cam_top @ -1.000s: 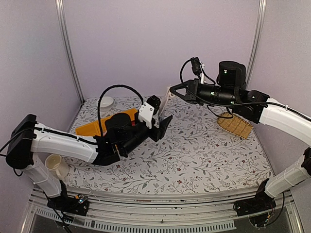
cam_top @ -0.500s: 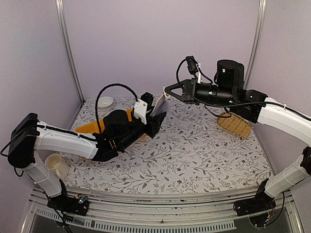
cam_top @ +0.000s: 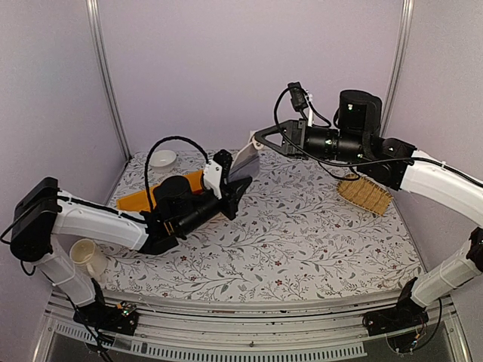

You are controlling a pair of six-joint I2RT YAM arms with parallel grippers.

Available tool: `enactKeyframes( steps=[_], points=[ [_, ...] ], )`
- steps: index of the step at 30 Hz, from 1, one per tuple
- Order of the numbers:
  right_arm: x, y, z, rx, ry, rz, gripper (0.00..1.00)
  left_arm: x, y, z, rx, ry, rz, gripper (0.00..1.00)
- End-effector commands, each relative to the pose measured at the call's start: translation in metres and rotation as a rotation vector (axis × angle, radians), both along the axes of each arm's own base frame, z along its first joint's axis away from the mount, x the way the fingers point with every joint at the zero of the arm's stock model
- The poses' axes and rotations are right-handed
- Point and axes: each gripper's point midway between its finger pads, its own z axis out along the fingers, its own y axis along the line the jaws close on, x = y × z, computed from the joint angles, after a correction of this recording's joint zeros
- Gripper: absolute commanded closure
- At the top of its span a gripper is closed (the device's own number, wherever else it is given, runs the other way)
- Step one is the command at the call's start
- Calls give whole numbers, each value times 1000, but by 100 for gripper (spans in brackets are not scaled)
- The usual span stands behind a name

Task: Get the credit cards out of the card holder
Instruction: Pass from the right arm to the left, then pass from the left arm to the right

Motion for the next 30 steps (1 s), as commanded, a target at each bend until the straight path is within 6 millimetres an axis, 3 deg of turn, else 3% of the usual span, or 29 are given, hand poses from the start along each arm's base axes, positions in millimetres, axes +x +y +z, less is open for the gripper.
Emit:
enactKeyframes(
  steps=[1,3,4,6,7,10,16,20,23,26,29,30],
  points=[
    [6,-9,8,-5,-51,37,98,-14,5,20,-34,-14,-67,100],
    [18,-20,-14,-71,-17,106,89,-21,5,18,-6,31,-102,100],
    [23,-27,-27,-107,15,140,72,-26,4,15,17,60,-126,100],
    [26,-37,-51,-207,22,217,7,-37,3,7,74,120,-185,100],
    [33,-43,-63,-291,-7,204,0,-43,2,3,104,152,-216,100],
    [32,-56,-80,-475,-207,244,1,-62,4,-20,226,284,-301,100],
    [-17,-66,-49,-400,-572,400,1,-79,16,-48,421,487,-361,100],
    [-54,-68,-49,-257,-682,539,1,-92,15,-38,409,526,-439,100],
    [-58,-67,-69,-258,-675,563,1,-95,15,-28,378,548,-493,100],
    [-56,-41,-74,-360,-703,499,1,-82,20,-41,451,598,-408,100],
    [-61,-3,-63,-390,-796,395,1,-75,25,-51,500,643,-351,100],
    [-56,1,-60,-395,-814,329,1,-73,25,-50,488,655,-336,100]
  ],
)
